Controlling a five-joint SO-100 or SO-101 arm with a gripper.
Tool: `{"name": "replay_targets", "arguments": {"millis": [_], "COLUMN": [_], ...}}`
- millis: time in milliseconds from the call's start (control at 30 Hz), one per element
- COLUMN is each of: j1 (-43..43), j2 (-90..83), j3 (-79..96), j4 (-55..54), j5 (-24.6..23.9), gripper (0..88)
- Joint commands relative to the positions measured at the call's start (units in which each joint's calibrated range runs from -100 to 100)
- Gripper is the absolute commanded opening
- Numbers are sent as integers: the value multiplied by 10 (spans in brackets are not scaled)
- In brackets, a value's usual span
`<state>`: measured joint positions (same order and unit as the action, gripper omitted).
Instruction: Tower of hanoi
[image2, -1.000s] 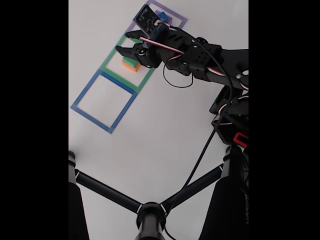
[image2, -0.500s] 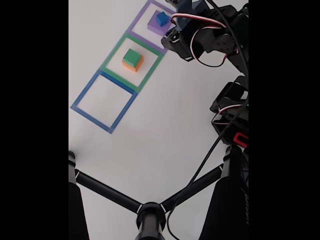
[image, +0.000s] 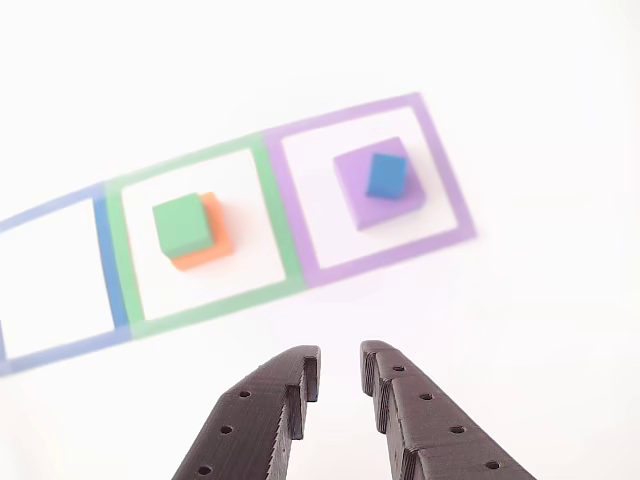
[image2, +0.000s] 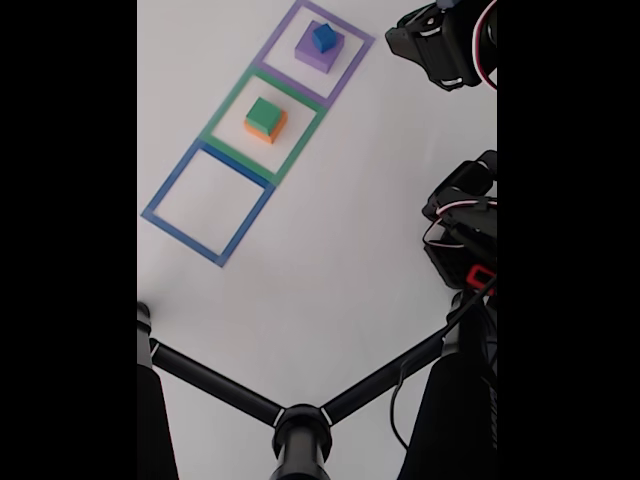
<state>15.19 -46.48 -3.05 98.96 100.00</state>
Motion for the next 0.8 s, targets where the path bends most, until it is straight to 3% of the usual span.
{"name": "replay_targets", "arguments": {"millis": [0, 133, 267, 433, 767], "j1": [37, 84, 113, 124, 121], "j2": [-5, -11, -25, -41, 11], "j3": [-1, 78, 200, 374, 649], "j4": [10, -31, -138, -335, -778], "j5": [0, 0, 0, 0, 0], "gripper": [39, 111, 173, 254, 263]}}
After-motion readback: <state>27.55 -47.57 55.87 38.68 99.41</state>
